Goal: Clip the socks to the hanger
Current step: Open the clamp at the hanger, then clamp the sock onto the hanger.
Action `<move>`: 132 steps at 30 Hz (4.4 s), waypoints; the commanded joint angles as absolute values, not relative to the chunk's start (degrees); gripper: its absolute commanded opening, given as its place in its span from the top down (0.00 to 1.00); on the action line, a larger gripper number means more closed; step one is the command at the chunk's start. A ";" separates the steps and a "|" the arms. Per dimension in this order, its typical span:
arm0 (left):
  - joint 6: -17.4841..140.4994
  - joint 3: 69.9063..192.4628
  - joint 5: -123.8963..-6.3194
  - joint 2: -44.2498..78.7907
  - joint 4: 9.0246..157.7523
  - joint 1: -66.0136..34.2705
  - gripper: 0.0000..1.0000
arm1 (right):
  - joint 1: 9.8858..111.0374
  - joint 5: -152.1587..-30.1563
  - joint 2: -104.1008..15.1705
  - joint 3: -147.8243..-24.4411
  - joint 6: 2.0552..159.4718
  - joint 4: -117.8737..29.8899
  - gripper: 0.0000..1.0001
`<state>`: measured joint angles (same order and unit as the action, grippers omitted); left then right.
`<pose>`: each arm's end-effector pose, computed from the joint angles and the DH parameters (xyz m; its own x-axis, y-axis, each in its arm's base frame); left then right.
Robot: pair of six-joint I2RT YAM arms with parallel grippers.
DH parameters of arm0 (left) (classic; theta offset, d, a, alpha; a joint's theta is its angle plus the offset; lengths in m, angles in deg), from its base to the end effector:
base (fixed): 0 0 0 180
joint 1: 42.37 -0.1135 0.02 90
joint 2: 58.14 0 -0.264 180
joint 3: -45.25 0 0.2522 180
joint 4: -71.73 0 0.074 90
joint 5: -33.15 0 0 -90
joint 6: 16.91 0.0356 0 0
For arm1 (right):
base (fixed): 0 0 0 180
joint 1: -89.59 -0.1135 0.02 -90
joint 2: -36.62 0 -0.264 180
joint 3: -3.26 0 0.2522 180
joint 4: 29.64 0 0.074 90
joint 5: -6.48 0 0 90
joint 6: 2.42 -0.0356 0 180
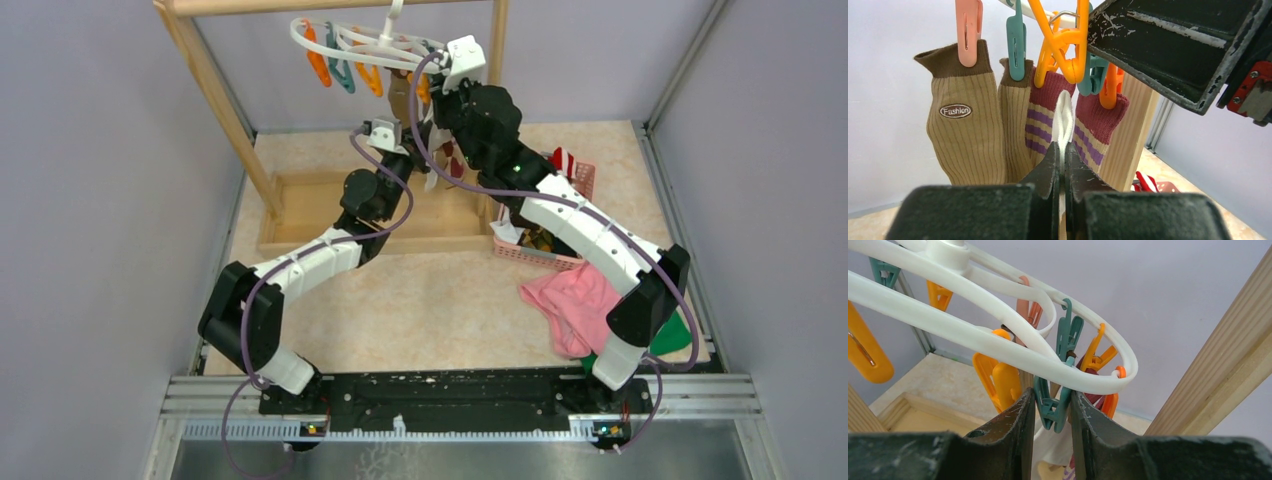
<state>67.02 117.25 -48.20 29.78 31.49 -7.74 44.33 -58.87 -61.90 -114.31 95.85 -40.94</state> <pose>0.2931 -0.1959 0.3531 0.2895 -0.3270 -0.8996 0.4824 0.8616 -0.1580 0.2941 0.2757 0.4712 0.1450 -0.0395 -0.9887 -0.3373 0.9374 -0.0869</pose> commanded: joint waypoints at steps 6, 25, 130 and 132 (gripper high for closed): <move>65.97 120.18 -48.10 30.47 27.65 -7.13 1.00 | 44.77 -60.05 -59.07 -114.82 94.44 -40.08 1.00; 66.47 120.52 -45.43 29.15 27.47 -6.01 1.00 | 44.81 -60.09 -59.88 -115.86 94.26 -40.91 1.00; 63.91 81.13 -61.06 -5.01 40.11 -5.25 0.01 | 59.19 -79.53 -23.35 -62.92 82.64 -21.94 0.02; 63.31 78.54 -60.66 -5.77 40.50 -5.28 0.01 | 61.26 -77.85 -22.80 -59.73 81.60 -24.42 0.02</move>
